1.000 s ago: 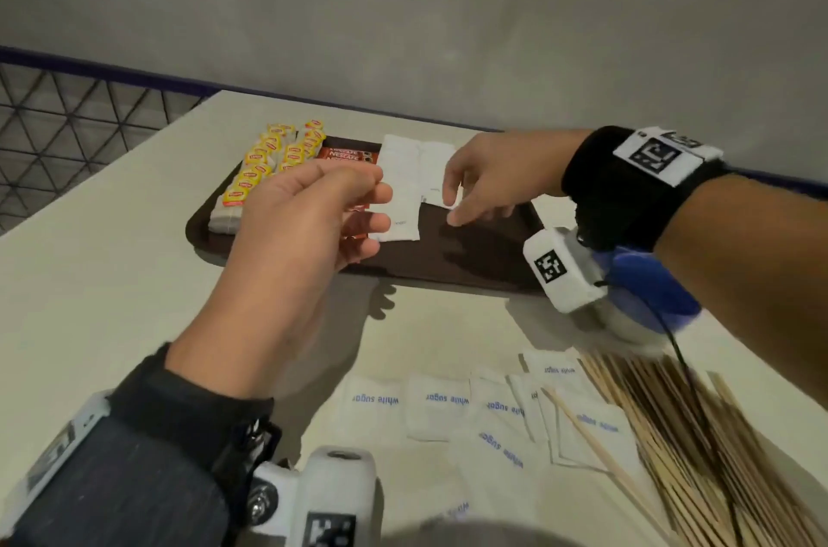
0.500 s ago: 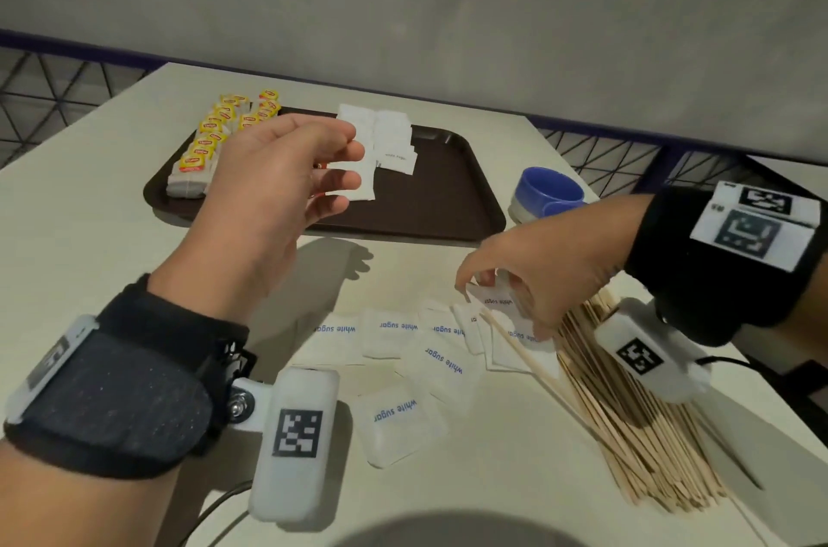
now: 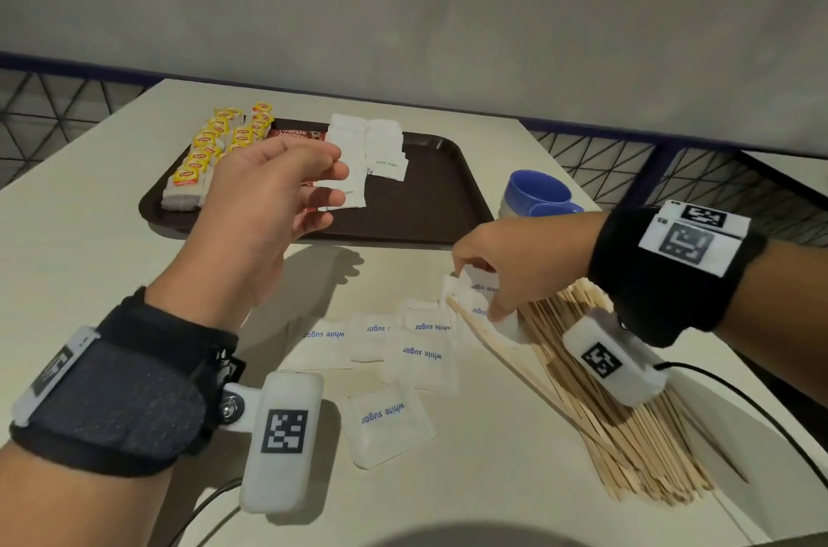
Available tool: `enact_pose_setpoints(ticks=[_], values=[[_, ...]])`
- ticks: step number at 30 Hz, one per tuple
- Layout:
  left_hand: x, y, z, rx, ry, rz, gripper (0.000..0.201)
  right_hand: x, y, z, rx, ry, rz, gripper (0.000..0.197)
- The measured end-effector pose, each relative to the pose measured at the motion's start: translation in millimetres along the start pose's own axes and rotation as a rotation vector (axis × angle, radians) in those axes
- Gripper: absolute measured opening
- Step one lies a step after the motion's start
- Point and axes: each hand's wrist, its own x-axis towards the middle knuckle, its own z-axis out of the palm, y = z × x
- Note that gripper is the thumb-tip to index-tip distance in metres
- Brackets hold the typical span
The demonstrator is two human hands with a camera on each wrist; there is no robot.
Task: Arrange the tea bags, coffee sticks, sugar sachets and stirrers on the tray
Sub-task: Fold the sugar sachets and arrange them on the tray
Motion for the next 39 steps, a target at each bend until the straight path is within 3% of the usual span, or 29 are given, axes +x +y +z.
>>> enact_pose_setpoints(ticks=[4, 10, 12, 17, 19, 22, 25, 28, 32, 36, 39], values=[[1.3, -1.2, -0.2, 0.006, -0.006, -0.002, 0.013, 2.1, 3.8, -4.6, 0.040, 0.034, -0.029, 0.040], [1.4, -2.5, -0.1, 0.024, -0.025, 0.010, 0.013, -3.6, 8.4, -11.6, 0.048, 0.059, -0.059, 0.049], [1.8, -2.7, 0.3, 0.031, -0.026, 0.010, 0.014, -9.7, 8.5, -17.4, 0.028, 0.090, -0.068, 0.042], [2.1, -2.0, -1.1, 0.020, -0.056, 0.004, 0.014, -28.9, 4.4, -40.2, -0.020, 0.338, -0.021, 0.033], [1.3, -1.6, -0.6, 0.028, -0.099, -0.010, 0.011, -37.6, -2.4, -50.3, 0.210, 0.453, -0.015, 0.035], [-3.1, -0.4, 4.7, 0.004, -0.158, -0.042, 0.015, -35.6, -26.9, -51.4, 0.916, 0.618, -0.127, 0.031], [-8.4, 2.0, 10.2, -0.054, -0.197, -0.050, 0.024, -13.9, -62.7, -37.4, 1.547, 0.619, -0.235, 0.026], [-7.9, 0.8, 7.9, -0.003, -0.106, 0.061, 0.013, 10.4, -87.9, -18.2, 1.969, 0.574, -0.249, 0.029], [0.4, -3.7, -1.0, 0.108, -0.002, 0.166, 0.004, 27.7, -95.3, 1.3, 2.168, 0.527, -0.311, 0.025], [-1.4, -5.7, 3.2, 0.080, -0.031, 0.118, 0.002, 36.3, -89.8, 10.9, 2.149, 0.546, -0.289, 0.023], [-4.5, -7.0, 5.5, 0.016, -0.063, 0.064, 0.005, 37.8, -87.4, 14.0, 2.220, 0.467, -0.296, 0.032]])
